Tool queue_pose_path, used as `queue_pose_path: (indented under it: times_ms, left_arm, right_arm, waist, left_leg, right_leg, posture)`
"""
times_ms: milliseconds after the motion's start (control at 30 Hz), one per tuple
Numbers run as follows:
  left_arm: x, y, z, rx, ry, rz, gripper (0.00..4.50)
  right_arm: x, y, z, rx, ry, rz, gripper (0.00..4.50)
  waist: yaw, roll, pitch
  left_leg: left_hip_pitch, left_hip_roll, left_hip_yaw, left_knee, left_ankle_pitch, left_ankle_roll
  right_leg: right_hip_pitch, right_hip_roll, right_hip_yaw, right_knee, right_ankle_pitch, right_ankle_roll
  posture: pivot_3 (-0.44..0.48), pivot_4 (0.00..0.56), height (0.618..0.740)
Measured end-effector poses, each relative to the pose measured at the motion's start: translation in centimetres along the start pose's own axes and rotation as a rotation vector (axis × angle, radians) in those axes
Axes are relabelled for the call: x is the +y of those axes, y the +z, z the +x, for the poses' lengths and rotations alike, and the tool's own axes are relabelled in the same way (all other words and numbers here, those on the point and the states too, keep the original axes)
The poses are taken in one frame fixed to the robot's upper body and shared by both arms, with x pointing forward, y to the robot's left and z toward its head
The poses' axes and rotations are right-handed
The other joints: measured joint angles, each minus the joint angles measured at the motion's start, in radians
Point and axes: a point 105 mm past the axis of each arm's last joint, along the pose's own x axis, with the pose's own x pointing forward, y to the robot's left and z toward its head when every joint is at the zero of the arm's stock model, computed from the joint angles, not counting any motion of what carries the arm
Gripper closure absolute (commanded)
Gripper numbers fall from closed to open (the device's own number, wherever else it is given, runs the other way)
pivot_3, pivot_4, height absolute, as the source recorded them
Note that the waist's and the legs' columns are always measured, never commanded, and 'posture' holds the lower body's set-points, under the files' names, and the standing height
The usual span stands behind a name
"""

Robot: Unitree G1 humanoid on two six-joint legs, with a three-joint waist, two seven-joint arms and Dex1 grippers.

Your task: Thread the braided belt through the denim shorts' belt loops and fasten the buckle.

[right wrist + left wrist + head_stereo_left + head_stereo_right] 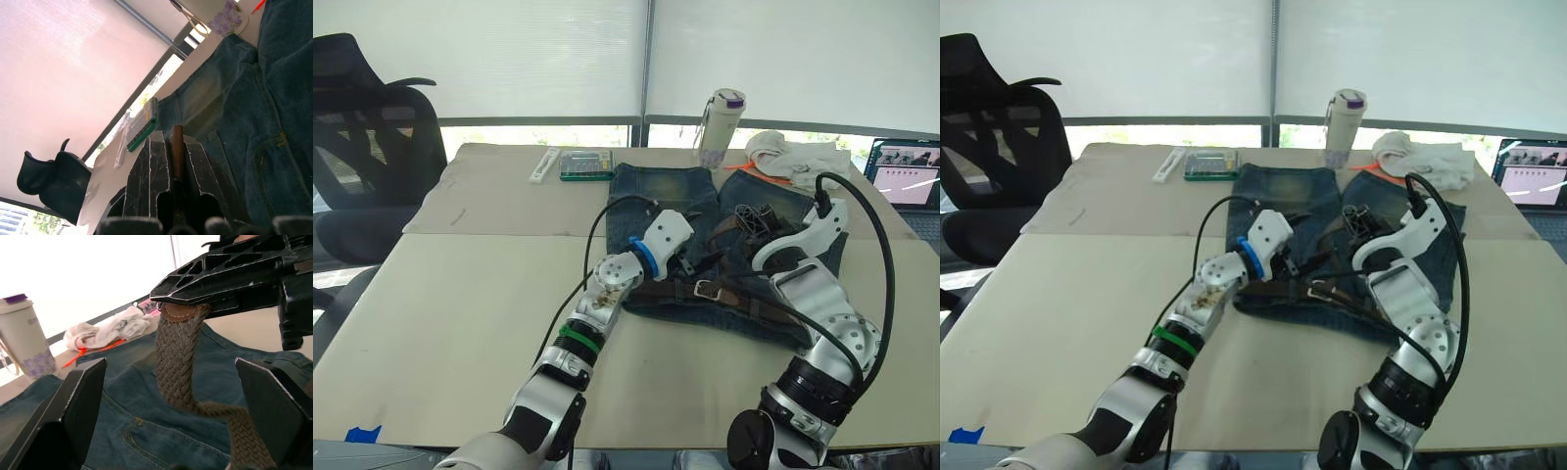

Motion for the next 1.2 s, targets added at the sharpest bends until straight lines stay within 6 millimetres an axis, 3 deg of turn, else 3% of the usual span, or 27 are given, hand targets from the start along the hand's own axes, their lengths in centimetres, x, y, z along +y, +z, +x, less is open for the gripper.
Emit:
queue_pose_path:
  times_ms: [33, 400, 533, 600, 767, 1000, 1100, 1200]
  left_arm:
    - [-0.1, 0.1, 0.1, -0.003, 0.000, 0.023, 0.80]
    - [-0.3, 0.6, 0.4, -0.069, 0.019, 0.297, 4.47]
    - [-0.4, 0.6, 0.5, -0.060, 0.014, 0.381, 4.47]
    - [-0.4, 0.5, 0.4, -0.059, 0.008, 0.416, 4.50]
    - [0.8, 0.1, -0.4, -0.018, 0.018, 0.489, 4.50]
    - [3.9, -1.1, -2.9, 0.099, -0.039, 0.578, 4.50]
    - [4.0, -1.1, -3.2, 0.110, -0.091, 0.613, 4.50]
    - [2.3, -1.6, -3.3, 0.114, -0.228, 0.695, 4.50]
  right_arm:
    - [0.1, -0.1, 0.0, 0.003, 0.004, 0.003, 4.50]
    - [0.1, -0.3, -0.3, 0.011, -0.014, 0.015, 4.50]
    - [0.0, -0.2, -0.5, 0.012, -0.015, 0.015, 4.50]
    - [-0.1, -0.1, -0.7, 0.024, -0.008, -0.002, 3.56]
    - [-0.5, 0.4, -1.5, 0.077, 0.032, -0.203, 1.91]
    - [-3.7, 2.0, -3.7, 0.217, 0.048, -0.800, 1.91]
    - [-4.1, 1.0, -4.2, 0.294, 0.115, -0.960, 1.91]
    - [-5.4, -1.4, -5.1, 0.418, 0.167, -1.114, 1.91]
  waist:
    - [-0.001, 0.000, 0.000]
    - [-0.001, 0.000, 0.000]
    - [0.000, 0.000, 0.000]
    - [0.000, 0.000, 0.000]
    - [-0.002, 0.000, 0.000]
    - [-0.001, -0.001, 0.000]
    - [-0.001, -0.001, 0.001]
    - [0.003, -0.001, 0.001]
  left_leg:
    - [0.000, 0.000, 0.000, 0.000, 0.000, 0.000]
    - [0.000, 0.000, 0.000, 0.000, 0.000, 0.000]
    - [0.000, 0.000, 0.000, 0.000, 0.000, 0.001]
    - [0.000, 0.001, 0.001, 0.000, 0.000, 0.001]
    - [0.000, 0.001, 0.001, 0.000, -0.001, 0.002]
    - [0.000, 0.001, 0.003, 0.001, -0.006, 0.010]
    - [0.001, 0.001, 0.003, 0.001, -0.005, 0.009]
    - [0.001, 0.000, 0.003, 0.002, -0.002, 0.004]
  right_leg:
    - [0.000, 0.000, 0.000, 0.000, 0.000, 0.000]
    - [0.000, 0.000, 0.000, 0.000, 0.000, 0.000]
    - [0.000, 0.000, 0.000, 0.000, 0.000, 0.000]
    - [0.000, 0.000, 0.000, 0.000, 0.000, 0.000]
    - [0.000, 0.000, 0.000, -0.001, 0.000, 0.000]
    - [-0.001, -0.001, 0.001, -0.002, -0.001, 0.001]
    - [0.000, -0.001, 0.000, -0.002, -0.001, 0.001]
    - [0.000, -0.001, 0.000, -0.003, -0.001, 0.002]
  posture:
    - [0.000, 0.150, 0.737]
    - [0.000, 0.150, 0.737]
    - [0.000, 0.150, 0.737]
    - [0.000, 0.150, 0.737]
    - [0.000, 0.150, 0.737]
    - [0.000, 0.150, 0.737]
    - [0.000, 0.150, 0.737]
    - [0.000, 0.150, 0.737]
